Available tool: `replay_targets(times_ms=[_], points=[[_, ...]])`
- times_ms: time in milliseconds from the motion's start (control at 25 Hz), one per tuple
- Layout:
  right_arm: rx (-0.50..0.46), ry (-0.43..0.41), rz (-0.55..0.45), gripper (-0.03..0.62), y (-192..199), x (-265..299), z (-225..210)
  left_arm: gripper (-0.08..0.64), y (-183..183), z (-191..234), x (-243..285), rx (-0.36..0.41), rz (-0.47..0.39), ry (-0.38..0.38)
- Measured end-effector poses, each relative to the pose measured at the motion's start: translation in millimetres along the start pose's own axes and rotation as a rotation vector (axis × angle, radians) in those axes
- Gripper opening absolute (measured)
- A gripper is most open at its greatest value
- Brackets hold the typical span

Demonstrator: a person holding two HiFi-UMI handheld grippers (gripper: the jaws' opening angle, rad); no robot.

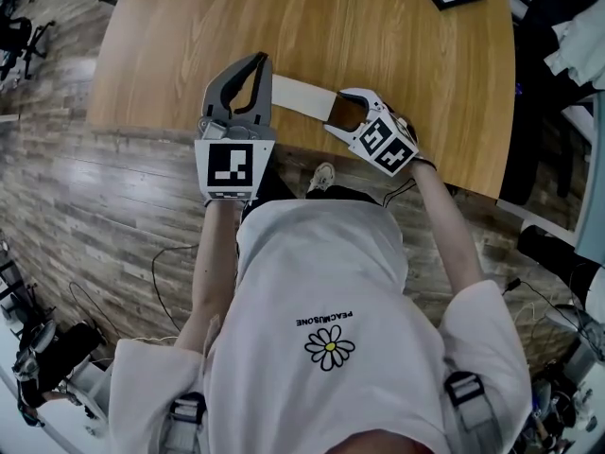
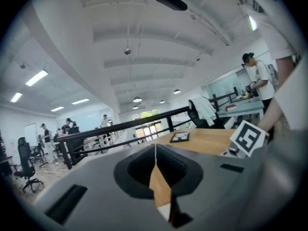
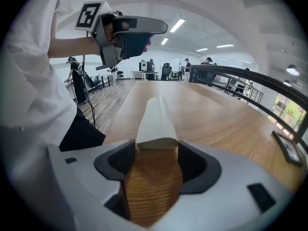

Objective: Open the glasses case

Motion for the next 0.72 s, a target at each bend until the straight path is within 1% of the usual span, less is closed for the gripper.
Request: replay_targets(times_ms=[40, 80, 120, 200, 280, 360, 440, 560, 600, 640, 720], points=[[-0.002, -0.002, 0.003, 0.282, 0.5, -0.4, 0.9, 0.021, 8.4, -6.2, 5.2, 0.024, 0.038, 0.064], [-0.003, -0.002, 0.002, 0.281, 0.5, -0.5, 1.1, 0.051, 18.5, -13.0, 9.8, 0.054, 0.074, 0.130], [-0.004, -0.001, -0.001, 0.281, 0.2, -0.5, 0.9, 0.106, 30.1, -19.4, 12.9, 0.089, 0.103, 0.190], [-0.002, -0.001, 0.000, 0.279, -0.1, 0.3, 0.5, 0.142, 56.6, -30.5, 14.1, 0.162, 0.139, 0.290], [0.001, -0.003, 0.002, 0.279, -0.6, 1.4, 1.4, 0.235, 83.3, -41.6, 11.6, 0.227, 0.167, 0.380], [0.002, -0.004, 0.005, 0.279, -1.0, 1.8, 2.8, 0.266, 108.6, -53.5, 8.5, 0.303, 0.213, 0.474], [0.001, -0.006, 0.010, 0.278, -1.0, 1.7, 3.1, 0.285, 131.0, -66.4, 5.8, 0.426, 0.265, 0.585], [-0.002, -0.013, 0.017, 0.278, -1.9, 1.8, 1.9, 0.295, 156.1, -79.4, 3.2, 0.671, 0.326, 0.753], [-0.003, -0.014, 0.020, 0.278, -1.9, 1.9, 1.5, 0.295, 161.8, -81.8, 3.1, 0.737, 0.340, 0.800], [-0.004, -0.016, 0.022, 0.278, -1.8, 1.8, 1.4, 0.295, 166.1, -83.8, 3.5, 0.788, 0.351, 0.842], [-0.004, -0.018, 0.028, 0.278, -1.0, 1.7, 1.8, 0.294, 170.7, -87.9, 6.2, 0.849, 0.367, 0.904]])
Point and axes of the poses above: the fingertips, and each gripper's own axes: x forward along the fingers, z to its left, y out of its underside, the point moved 1 cm from there along -x, backward along the fingers, and after that the axes turned 5 degrees about -x, right-handed, at the moved point
